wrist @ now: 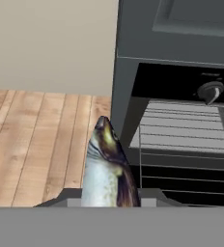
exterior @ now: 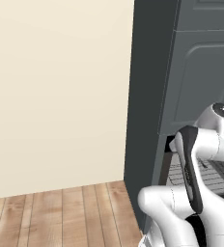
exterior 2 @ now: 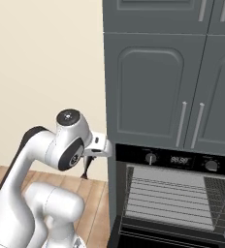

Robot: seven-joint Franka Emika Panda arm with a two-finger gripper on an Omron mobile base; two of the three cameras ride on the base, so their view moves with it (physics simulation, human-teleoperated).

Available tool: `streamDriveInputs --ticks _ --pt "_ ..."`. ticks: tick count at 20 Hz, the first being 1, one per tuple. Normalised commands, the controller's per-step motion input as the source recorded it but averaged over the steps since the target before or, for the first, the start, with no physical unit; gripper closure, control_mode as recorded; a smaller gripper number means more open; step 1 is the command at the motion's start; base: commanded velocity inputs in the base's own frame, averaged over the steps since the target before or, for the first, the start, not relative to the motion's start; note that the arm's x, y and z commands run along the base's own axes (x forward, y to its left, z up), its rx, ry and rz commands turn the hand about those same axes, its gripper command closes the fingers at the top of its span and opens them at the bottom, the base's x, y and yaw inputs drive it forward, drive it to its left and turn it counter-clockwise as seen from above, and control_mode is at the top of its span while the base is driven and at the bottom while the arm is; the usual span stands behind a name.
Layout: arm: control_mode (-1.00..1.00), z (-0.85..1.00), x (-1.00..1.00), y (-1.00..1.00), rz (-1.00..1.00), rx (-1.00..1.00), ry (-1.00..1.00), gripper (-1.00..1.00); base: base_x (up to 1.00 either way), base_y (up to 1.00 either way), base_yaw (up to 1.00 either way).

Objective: Take the fish from the oven and place it on the plate on the counter.

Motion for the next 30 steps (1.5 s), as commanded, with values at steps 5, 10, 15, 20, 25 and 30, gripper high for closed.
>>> streamDriveInputs --ticks 5,10,15,20,25,30 --pt "-1.0 0.1 0.0 0.06 0.1 0.04 0.01 1.0 0.0 0.0 0.0" --pt "-1.0 0.0 0.0 0.0 0.0 0.0 0.0 1.0 0.0 0.0 0.0" --pt "-1.0 0.0 0.0 0.0 0.0 0.0 0.0 1.0 0.0 0.0 0.0" --pt "-1.0 0.0 -0.11 0.0 0.0 0.0 0.0 1.0 0.0 0.0 0.0" --pt "-1.0 0.0 -0.14 0.0 0.0 0.0 0.0 1.0 0.0 0.0 0.0" --pt "1.0 0.0 0.0 0.0 0.0 0.0 0.0 1.0 -0.59 -0.19 -0.01"
